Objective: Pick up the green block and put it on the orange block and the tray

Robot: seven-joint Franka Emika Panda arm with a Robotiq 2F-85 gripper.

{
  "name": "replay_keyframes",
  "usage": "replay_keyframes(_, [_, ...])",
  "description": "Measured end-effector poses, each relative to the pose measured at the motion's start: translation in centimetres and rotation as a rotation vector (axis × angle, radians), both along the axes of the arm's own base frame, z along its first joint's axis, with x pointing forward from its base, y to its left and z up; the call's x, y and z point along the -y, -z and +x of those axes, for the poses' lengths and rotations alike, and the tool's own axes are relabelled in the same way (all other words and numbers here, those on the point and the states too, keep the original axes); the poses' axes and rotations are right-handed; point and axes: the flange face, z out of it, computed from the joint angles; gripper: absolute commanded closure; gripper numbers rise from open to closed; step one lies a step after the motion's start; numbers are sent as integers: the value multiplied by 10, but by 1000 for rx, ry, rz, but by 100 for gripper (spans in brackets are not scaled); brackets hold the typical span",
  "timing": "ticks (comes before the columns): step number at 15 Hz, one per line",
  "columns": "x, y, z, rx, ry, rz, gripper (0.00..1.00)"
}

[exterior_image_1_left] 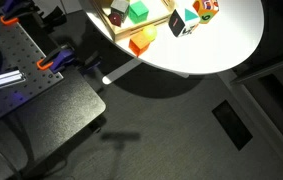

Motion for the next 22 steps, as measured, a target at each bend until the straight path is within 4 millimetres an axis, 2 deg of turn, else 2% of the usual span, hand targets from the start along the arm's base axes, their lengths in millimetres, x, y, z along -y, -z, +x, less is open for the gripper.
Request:
replay_keyframes(7, [0,1,0,-3,0,0,0])
replay_keyframes(11, [0,0,7,-7,1,-2,0])
replay_keyframes(17, [4,-7,34,-10,4,-6,0])
replay_keyframes(22, [7,2,64,-43,12,-6,0])
